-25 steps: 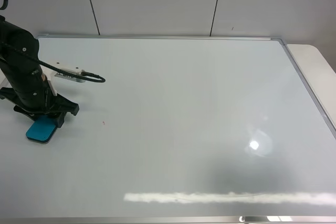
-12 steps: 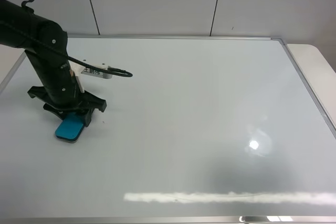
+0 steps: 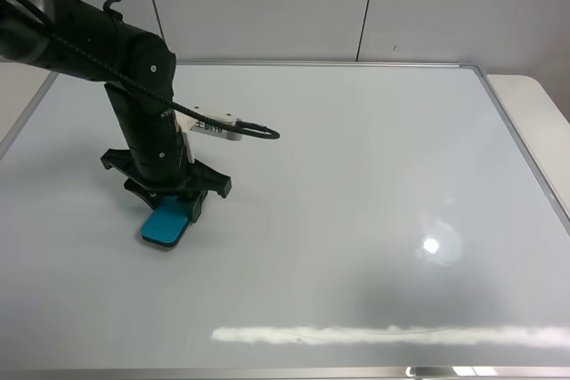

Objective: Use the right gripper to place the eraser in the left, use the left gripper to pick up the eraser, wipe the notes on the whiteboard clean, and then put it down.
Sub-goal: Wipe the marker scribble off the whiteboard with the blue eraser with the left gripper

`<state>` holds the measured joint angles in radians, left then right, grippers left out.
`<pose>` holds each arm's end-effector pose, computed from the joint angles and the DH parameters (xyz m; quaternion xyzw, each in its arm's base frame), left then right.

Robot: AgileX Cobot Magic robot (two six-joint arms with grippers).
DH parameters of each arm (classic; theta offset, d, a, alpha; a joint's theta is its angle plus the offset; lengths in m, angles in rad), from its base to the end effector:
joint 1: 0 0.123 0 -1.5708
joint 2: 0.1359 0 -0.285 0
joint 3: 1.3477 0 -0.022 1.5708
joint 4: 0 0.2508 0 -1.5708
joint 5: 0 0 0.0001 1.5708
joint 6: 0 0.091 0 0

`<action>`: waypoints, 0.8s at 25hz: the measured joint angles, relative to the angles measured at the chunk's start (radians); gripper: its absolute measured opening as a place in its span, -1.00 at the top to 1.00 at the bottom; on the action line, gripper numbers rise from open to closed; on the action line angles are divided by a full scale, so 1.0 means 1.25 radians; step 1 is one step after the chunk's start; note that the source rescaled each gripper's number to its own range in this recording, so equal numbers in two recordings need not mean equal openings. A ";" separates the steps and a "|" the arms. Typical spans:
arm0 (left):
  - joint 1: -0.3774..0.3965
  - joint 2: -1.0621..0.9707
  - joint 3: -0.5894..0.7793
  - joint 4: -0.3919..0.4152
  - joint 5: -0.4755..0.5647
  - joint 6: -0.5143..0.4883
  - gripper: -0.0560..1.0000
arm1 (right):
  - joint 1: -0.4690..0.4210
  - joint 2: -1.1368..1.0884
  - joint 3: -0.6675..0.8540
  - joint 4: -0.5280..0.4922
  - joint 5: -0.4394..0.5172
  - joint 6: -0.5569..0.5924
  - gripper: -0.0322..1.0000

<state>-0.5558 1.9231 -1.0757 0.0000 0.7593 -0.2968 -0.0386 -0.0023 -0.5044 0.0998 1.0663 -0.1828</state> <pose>0.2847 -0.1768 0.1269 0.1291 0.9913 -0.0106 0.0233 -0.0058 0.0082 0.2784 -0.0636 0.8495 -0.0081 0.5237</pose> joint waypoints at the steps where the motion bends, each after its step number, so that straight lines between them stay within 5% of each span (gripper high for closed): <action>1: -0.010 0.003 0.000 0.005 -0.002 -0.002 0.82 | 0.000 0.000 0.000 0.000 0.000 0.000 -1.00; 9: -0.051 0.015 0.002 0.079 -0.055 -0.035 0.82 | 0.000 0.000 0.000 0.000 0.000 0.000 -1.00; 20: 0.044 0.002 0.059 0.056 -0.124 -0.031 0.82 | 0.000 0.000 0.000 0.000 0.000 0.000 -1.00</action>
<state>-0.5011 1.9254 -1.0016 0.0694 0.6042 -0.3360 -0.0386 -0.0023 -0.5044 0.0998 1.0663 -0.1828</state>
